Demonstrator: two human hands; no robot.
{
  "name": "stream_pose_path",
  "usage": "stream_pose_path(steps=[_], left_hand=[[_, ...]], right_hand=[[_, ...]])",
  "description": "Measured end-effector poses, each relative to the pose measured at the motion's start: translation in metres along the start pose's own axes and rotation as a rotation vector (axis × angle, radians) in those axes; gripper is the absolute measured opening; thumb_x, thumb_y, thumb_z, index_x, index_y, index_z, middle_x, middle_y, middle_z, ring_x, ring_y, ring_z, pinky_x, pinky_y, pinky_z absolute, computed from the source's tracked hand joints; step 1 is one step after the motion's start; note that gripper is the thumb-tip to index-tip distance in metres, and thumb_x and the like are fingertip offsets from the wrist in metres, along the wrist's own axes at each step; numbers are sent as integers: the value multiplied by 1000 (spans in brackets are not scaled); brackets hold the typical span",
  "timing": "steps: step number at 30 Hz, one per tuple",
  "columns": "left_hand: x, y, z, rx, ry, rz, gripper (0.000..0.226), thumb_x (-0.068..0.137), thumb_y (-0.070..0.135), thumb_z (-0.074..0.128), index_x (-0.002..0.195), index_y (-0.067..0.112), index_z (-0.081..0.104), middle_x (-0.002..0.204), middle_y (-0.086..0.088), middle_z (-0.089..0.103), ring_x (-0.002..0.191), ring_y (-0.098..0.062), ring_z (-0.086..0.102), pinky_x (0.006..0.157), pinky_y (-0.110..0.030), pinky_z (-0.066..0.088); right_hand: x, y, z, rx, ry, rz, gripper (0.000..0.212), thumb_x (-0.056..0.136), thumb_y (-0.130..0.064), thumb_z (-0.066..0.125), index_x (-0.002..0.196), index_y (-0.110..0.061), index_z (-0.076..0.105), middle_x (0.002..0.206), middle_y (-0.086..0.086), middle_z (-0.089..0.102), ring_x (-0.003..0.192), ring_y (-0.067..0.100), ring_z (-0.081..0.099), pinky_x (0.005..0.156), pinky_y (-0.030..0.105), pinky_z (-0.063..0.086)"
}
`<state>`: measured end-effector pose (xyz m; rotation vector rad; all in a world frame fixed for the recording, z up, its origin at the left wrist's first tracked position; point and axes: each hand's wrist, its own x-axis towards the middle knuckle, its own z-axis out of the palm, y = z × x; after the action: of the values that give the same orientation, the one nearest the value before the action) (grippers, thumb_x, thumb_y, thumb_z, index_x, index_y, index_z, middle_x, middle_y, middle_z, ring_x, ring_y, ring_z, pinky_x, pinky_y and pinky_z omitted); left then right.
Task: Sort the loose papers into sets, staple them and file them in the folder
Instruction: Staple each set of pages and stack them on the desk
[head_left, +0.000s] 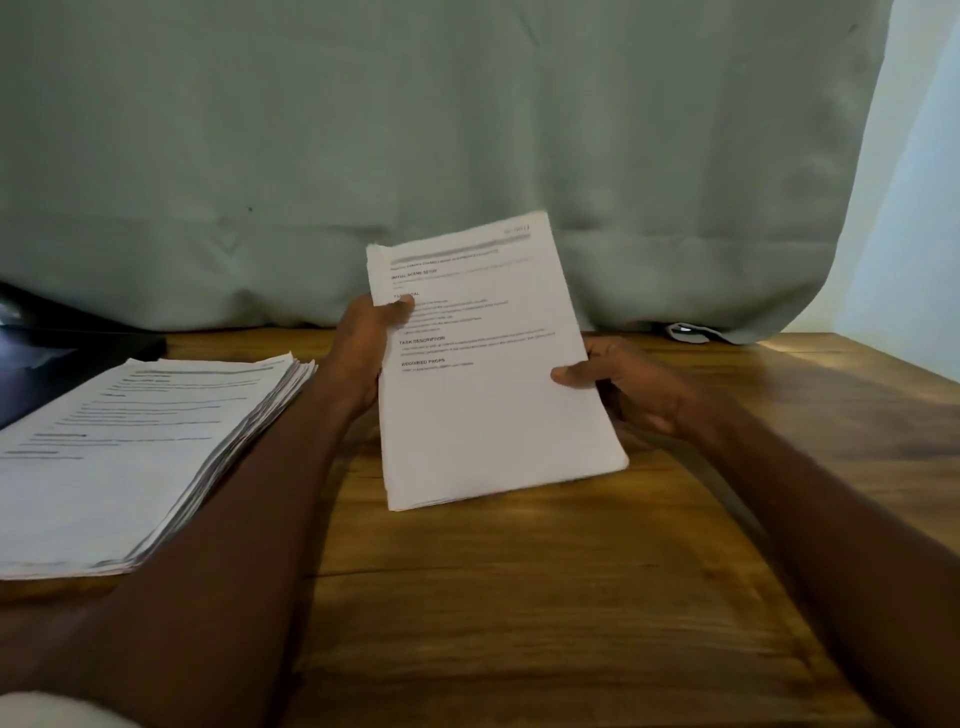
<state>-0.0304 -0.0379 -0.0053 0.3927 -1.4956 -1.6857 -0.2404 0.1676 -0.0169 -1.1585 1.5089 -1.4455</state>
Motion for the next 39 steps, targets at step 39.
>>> stream_pose_path(steps=[39], left_hand=[[-10,-24,27,-312,-172,-326,24,102,30,60,106,8,67,109,-18,74,94,-34,72,78,-46,64]], right_hand=[[4,4,16,356,237,147,42,95,-3,50,135,-4,62,126,17,71,109,36,69,83,40,58]])
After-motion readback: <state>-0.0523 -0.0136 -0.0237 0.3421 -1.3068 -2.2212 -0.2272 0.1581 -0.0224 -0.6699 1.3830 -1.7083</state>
